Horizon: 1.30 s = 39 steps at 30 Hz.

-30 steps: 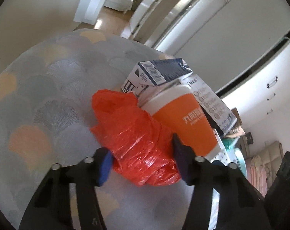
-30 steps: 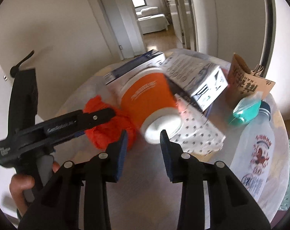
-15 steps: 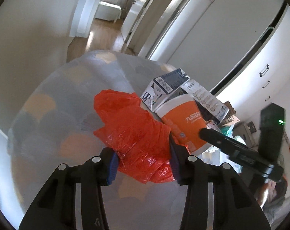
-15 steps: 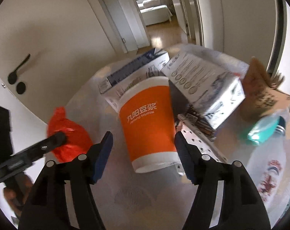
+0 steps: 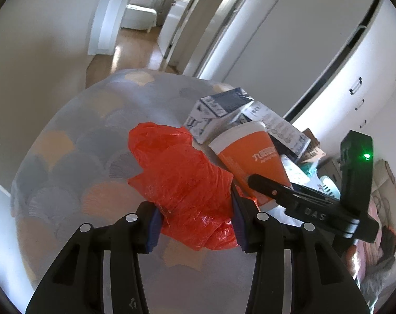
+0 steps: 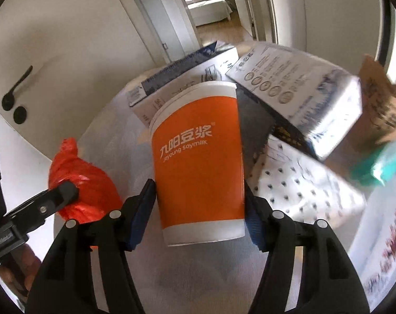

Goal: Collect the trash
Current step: 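Carry the red bag and orange cup over the green basket and release both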

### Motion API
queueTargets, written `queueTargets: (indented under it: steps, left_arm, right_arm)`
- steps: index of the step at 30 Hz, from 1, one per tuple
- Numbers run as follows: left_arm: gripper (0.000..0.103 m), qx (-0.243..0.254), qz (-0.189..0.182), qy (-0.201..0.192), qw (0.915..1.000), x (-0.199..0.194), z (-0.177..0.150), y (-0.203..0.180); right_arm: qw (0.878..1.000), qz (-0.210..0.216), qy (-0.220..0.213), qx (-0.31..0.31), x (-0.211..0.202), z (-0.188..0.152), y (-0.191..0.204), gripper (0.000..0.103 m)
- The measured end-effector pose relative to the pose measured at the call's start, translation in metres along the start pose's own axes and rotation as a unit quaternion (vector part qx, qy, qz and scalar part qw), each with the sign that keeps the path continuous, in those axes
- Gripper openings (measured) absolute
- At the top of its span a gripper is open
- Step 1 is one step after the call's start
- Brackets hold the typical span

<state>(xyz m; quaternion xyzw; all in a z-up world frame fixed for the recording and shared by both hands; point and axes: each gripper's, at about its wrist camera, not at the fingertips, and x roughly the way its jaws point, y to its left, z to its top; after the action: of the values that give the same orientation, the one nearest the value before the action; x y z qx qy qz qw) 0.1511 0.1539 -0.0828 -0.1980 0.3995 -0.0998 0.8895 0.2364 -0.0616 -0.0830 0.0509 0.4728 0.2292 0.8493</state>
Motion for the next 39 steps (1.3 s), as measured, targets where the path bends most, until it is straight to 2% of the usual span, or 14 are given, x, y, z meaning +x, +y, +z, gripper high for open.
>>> queueTargets:
  steps: [4, 11, 19, 26, 29, 34, 39]
  left_arm:
    - [0.043, 0.021, -0.021, -0.004, 0.9996, -0.005, -0.001, -0.017]
    - [0.043, 0.07, -0.052, -0.009, 0.9962, -0.006, -0.004, -0.07]
    - [0.043, 0.134, -0.11, 0.001, 0.9849, 0.015, -0.01, -0.153]
    - [0.043, 0.212, -0.145, 0.028, 0.9659, 0.049, -0.025, -0.249]
    - [0.043, 0.238, -0.164, 0.039, 0.9566, 0.066, -0.031, -0.286]
    - [0.043, 0.269, -0.186, 0.067, 0.9427, 0.103, -0.042, -0.34]
    - [0.043, 0.291, -0.177, 0.1, 0.9349, 0.156, -0.059, -0.38]
  right_arm:
    - [0.999, -0.008, -0.033, 0.005, -0.035, -0.012, -0.001, 0.06]
    - [0.995, -0.034, -0.093, 0.027, -0.101, -0.038, -0.023, 0.06]
    - [0.978, -0.096, -0.167, 0.084, -0.181, -0.071, -0.077, 0.06]
    - [0.947, -0.162, -0.227, 0.161, -0.253, -0.102, -0.151, 0.06]
    - [0.927, -0.202, -0.24, 0.206, -0.271, -0.115, -0.186, 0.06]
    - [0.895, -0.257, -0.239, 0.274, -0.289, -0.144, -0.239, 0.06]
    - [0.871, -0.282, -0.217, 0.339, -0.293, -0.175, -0.285, 0.06]
